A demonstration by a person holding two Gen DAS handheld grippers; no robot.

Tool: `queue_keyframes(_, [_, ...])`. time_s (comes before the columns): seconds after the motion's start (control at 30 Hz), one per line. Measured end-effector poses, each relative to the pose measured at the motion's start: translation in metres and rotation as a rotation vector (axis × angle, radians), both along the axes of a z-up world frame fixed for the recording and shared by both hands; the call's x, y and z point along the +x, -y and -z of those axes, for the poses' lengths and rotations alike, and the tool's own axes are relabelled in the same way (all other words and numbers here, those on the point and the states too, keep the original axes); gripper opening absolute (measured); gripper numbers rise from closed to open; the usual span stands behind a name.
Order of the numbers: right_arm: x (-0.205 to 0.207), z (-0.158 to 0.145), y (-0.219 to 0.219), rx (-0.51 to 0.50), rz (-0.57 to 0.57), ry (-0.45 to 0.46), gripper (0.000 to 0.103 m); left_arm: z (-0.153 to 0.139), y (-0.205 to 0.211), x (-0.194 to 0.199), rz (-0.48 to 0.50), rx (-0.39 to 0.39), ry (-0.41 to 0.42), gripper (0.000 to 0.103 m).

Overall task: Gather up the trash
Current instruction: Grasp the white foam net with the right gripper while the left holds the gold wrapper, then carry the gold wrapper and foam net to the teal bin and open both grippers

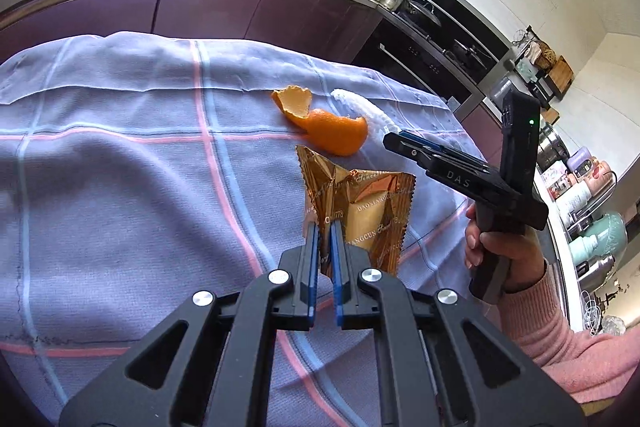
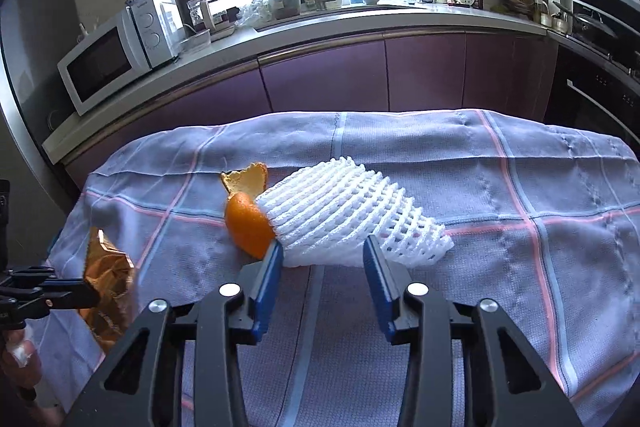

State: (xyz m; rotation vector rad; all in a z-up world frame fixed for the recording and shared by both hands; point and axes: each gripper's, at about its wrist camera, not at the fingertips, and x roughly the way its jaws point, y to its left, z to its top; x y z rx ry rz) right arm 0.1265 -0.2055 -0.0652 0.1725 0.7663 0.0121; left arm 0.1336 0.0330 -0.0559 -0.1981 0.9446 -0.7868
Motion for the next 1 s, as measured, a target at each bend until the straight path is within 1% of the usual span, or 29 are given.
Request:
queue_keyframes(0.07, [0.001,0.0,0.003,0.019,0.01,0.001,0.013,-0.003,-0.015,-0.005,-0.02,-0.007,0.005,0.006])
queue_keyframes(0.1, [0.0,-0.001,0.004,0.018,0.015,0.005,0.007,-0.004,-0.021,-0.007,-0.033,-0.007,0.01,0.006])
queue_keyframes(0.3, [-0.012,-0.025,0.01,0.047,0.049,0.075,0.004,-0.015,-0.068,-0.016,-0.111,-0.02,0.038,0.006])
queue_keyframes(0.47, [-0.024,-0.057,-0.006,0.048,0.013,0.145,0.004,-0.025,-0.117,-0.023,-0.2,-0.04,0.071,0.006])
queue_keyframes(0.57, [-0.027,-0.073,-0.031,0.065,-0.066,0.176,0.004,-0.032,-0.154,-0.029,-0.266,-0.046,0.09,0.006])
queue_keyframes(0.7, [-0.023,-0.086,-0.082,0.087,-0.213,0.188,0.004,-0.041,-0.208,-0.042,-0.374,-0.046,0.121,0.006])
queue_keyframes(0.83, [-0.01,-0.091,-0.145,0.118,-0.386,0.176,0.004,-0.047,-0.266,-0.057,-0.496,-0.034,0.146,0.006])
queue_keyframes(1.0, [0.009,-0.088,-0.23,0.133,-0.585,0.149,0.004,-0.044,-0.335,-0.074,-0.655,0.016,0.148,0.006])
